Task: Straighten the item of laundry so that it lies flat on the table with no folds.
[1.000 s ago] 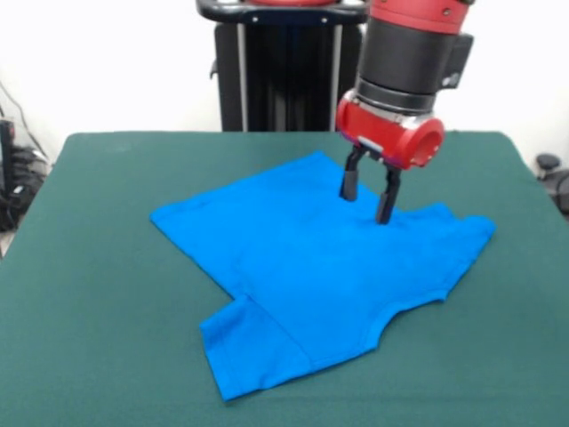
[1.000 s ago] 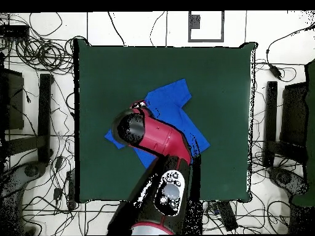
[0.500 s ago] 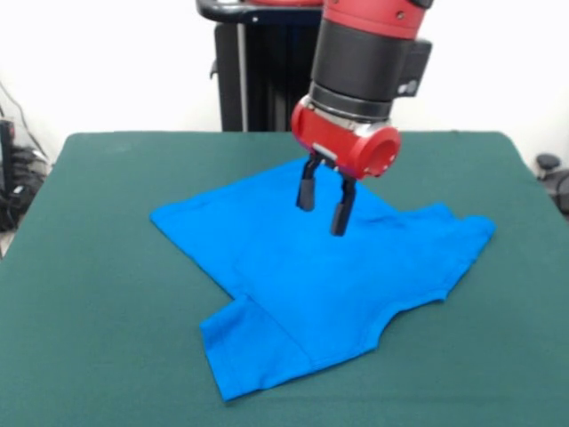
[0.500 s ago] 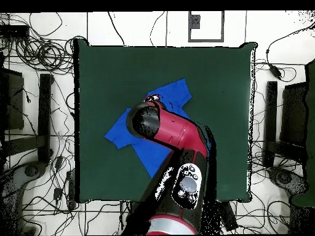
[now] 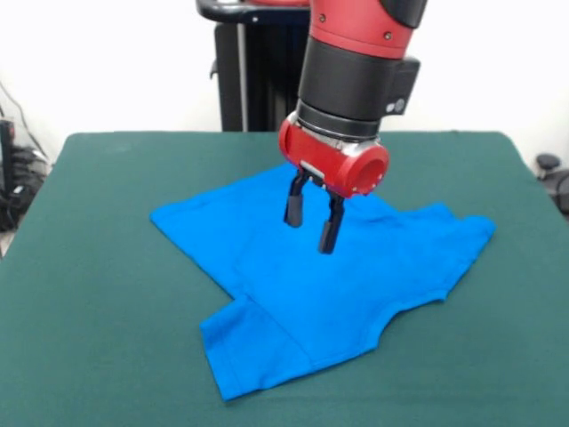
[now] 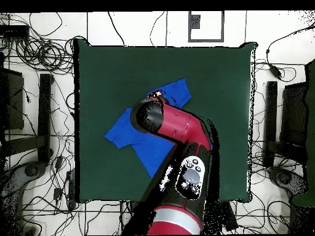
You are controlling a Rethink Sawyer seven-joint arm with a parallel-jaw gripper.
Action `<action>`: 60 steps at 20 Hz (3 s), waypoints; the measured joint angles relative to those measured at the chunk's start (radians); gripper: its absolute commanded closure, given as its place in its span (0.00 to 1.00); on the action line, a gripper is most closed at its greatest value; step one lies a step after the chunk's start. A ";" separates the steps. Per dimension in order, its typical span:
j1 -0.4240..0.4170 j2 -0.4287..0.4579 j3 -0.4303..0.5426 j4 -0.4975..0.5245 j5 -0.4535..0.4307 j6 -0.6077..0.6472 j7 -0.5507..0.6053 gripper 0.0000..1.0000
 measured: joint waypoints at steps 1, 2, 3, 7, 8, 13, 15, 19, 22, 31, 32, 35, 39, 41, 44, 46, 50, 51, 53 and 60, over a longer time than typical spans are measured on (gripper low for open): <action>0.000 0.005 0.000 -0.009 0.000 0.009 0.000 0.00; 0.000 0.008 0.000 -0.014 0.000 0.014 0.000 0.00; 0.000 0.015 0.000 -0.026 0.000 0.027 0.000 0.00; 0.000 0.033 0.000 -0.056 0.000 0.054 0.000 0.00; 0.000 0.040 0.000 -0.065 0.000 0.060 0.000 0.00; -0.001 0.078 0.000 -0.106 0.000 0.072 0.000 0.00; -0.004 0.095 0.000 -0.120 0.000 0.072 0.000 0.00; -0.009 0.110 0.000 -0.133 0.000 0.072 0.000 0.00; -0.020 0.119 0.000 -0.142 0.000 0.081 0.000 0.00; -0.096 0.084 0.001 -0.144 -0.068 0.154 0.000 0.00; -0.109 0.073 0.002 -0.144 -0.078 0.162 0.000 0.00; -0.157 0.037 0.003 -0.145 -0.104 0.183 0.000 0.00; -0.197 0.007 0.003 -0.153 -0.133 0.196 0.000 0.00; -0.207 0.000 0.003 -0.165 -0.146 0.196 0.000 0.00; -0.208 0.001 0.004 -0.176 -0.160 0.196 0.000 0.00; -0.208 0.005 0.011 -0.187 -0.169 0.196 0.000 0.00; -0.208 0.014 0.026 -0.194 -0.169 0.196 0.000 0.00; -0.208 0.016 0.033 -0.193 -0.169 0.196 0.000 0.00; -0.208 0.017 0.043 -0.193 -0.169 0.196 0.000 0.00; -0.218 0.017 0.080 -0.193 -0.169 0.178 0.000 0.00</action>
